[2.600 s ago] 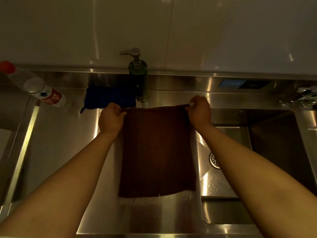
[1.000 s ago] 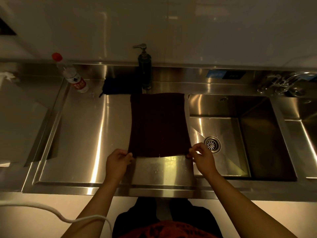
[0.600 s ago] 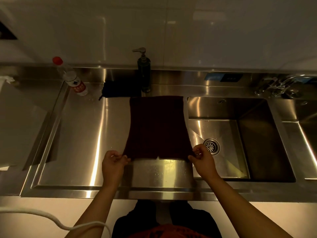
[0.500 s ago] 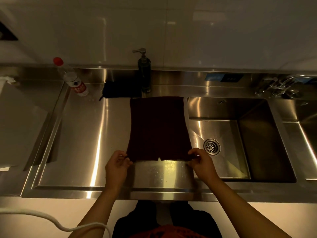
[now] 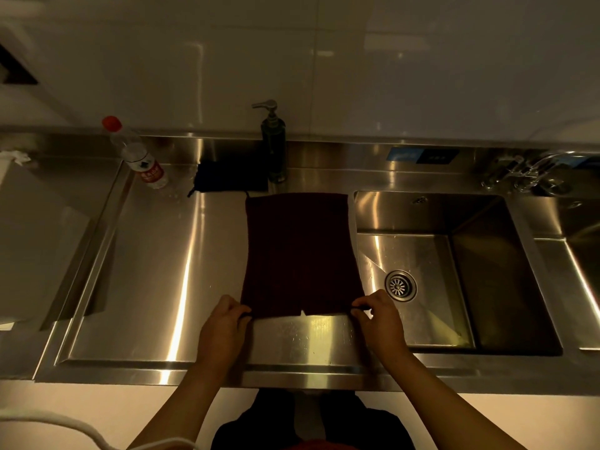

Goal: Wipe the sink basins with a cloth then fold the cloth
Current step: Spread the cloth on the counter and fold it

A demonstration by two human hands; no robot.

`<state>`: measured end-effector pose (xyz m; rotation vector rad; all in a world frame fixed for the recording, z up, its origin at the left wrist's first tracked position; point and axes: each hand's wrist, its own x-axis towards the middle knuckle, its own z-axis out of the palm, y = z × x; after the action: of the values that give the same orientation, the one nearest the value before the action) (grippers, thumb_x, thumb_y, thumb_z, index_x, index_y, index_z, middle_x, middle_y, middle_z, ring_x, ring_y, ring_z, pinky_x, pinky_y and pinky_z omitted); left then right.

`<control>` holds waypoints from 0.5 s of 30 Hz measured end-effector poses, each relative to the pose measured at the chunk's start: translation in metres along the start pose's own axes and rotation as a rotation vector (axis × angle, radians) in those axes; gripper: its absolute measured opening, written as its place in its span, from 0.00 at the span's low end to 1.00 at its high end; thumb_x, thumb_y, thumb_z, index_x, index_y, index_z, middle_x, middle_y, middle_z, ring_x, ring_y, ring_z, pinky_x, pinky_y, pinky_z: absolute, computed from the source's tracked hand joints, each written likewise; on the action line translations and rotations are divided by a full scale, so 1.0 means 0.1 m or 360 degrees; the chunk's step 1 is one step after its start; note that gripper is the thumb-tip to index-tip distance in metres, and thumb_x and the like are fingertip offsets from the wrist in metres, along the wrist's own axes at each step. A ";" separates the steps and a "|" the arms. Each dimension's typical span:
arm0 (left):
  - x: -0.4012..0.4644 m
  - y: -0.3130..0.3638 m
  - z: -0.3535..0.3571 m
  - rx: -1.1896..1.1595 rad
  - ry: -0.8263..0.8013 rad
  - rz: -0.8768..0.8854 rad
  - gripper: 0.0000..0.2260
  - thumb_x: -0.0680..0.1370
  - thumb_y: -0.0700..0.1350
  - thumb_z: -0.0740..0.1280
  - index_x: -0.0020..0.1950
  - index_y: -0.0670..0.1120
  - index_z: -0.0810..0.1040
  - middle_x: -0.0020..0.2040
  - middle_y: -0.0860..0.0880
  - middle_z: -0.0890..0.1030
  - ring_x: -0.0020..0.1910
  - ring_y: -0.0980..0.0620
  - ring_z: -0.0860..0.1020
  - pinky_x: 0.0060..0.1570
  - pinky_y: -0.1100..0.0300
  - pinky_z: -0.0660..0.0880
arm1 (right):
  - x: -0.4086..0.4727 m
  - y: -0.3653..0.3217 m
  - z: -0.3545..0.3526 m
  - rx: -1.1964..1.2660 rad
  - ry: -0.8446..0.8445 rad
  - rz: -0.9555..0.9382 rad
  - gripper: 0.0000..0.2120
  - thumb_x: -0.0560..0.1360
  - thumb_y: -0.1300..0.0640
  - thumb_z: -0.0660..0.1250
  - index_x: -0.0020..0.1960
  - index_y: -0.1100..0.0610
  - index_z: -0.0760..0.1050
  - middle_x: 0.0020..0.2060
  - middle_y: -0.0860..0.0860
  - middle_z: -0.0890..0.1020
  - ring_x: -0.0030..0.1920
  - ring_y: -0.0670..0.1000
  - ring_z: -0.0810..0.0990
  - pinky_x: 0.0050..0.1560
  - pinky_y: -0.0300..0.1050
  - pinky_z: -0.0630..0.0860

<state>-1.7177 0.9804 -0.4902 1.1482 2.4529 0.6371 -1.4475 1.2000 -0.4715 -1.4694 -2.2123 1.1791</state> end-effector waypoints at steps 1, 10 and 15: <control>0.02 0.02 0.00 0.0021 0.0044 0.0033 0.07 0.78 0.44 0.74 0.55 0.50 0.84 0.53 0.60 0.71 0.47 0.63 0.72 0.44 0.75 0.66 | -0.01 0.01 0.00 -0.0103 0.0031 -0.0073 0.09 0.74 0.59 0.76 0.48 0.46 0.81 0.53 0.44 0.76 0.56 0.47 0.77 0.58 0.36 0.74; -0.11 0.11 -0.12 0.0108 0.0034 0.0349 0.12 0.79 0.48 0.64 0.57 0.47 0.83 0.59 0.49 0.83 0.59 0.48 0.80 0.59 0.52 0.76 | -0.05 -0.03 -0.11 -0.0701 -0.0132 -0.0735 0.11 0.73 0.59 0.75 0.51 0.47 0.79 0.50 0.45 0.83 0.55 0.49 0.80 0.61 0.44 0.69; -0.31 -0.09 -0.14 0.0057 -0.0074 0.0143 0.10 0.80 0.48 0.66 0.59 0.52 0.82 0.58 0.53 0.82 0.56 0.51 0.80 0.60 0.60 0.70 | -0.15 0.14 -0.19 -0.0783 -0.0340 -0.0576 0.14 0.70 0.58 0.78 0.50 0.46 0.78 0.41 0.46 0.83 0.42 0.48 0.82 0.41 0.32 0.67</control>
<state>-1.7115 0.9475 -0.4800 1.2788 2.3942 0.5870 -1.4198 1.1989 -0.4659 -1.0416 -2.9102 0.7346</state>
